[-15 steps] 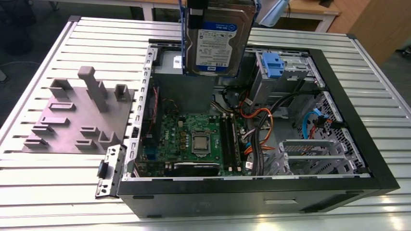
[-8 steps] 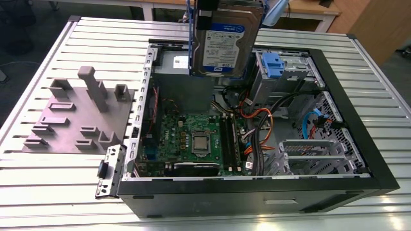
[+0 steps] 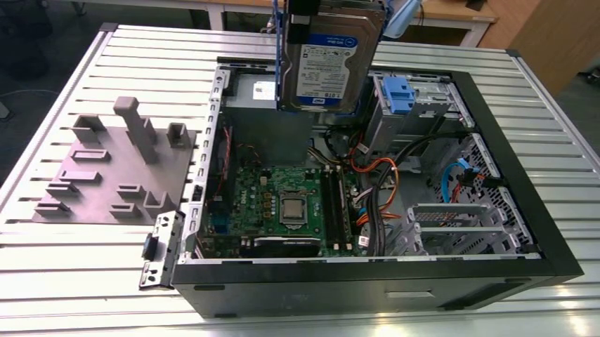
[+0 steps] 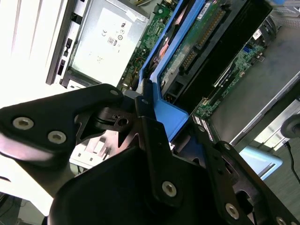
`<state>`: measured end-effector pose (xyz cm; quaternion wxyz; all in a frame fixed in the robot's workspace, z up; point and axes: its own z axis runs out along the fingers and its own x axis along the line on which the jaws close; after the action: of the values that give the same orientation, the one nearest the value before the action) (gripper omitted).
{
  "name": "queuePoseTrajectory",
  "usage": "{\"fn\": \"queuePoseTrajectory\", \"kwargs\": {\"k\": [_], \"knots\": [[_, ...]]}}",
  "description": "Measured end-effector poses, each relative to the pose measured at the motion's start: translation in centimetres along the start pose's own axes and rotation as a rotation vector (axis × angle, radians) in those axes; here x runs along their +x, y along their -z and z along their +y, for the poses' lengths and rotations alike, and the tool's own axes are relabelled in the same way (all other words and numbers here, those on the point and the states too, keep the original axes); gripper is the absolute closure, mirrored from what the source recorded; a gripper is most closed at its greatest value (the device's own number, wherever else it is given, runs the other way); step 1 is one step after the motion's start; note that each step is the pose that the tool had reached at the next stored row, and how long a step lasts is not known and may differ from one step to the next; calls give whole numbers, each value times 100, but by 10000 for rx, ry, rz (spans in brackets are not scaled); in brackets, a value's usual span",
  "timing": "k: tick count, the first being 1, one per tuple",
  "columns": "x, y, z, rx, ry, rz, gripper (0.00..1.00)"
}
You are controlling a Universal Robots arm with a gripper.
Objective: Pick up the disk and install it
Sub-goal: 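Insert the disk into the insertion slot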
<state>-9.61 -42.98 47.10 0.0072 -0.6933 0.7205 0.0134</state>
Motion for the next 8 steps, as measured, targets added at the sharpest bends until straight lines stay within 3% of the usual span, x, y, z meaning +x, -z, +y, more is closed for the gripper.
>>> {"fn": "queuePoseTrajectory", "kwargs": {"k": [8], "knots": [[72, 2, -3, 0, 0, 1, 64]]}}
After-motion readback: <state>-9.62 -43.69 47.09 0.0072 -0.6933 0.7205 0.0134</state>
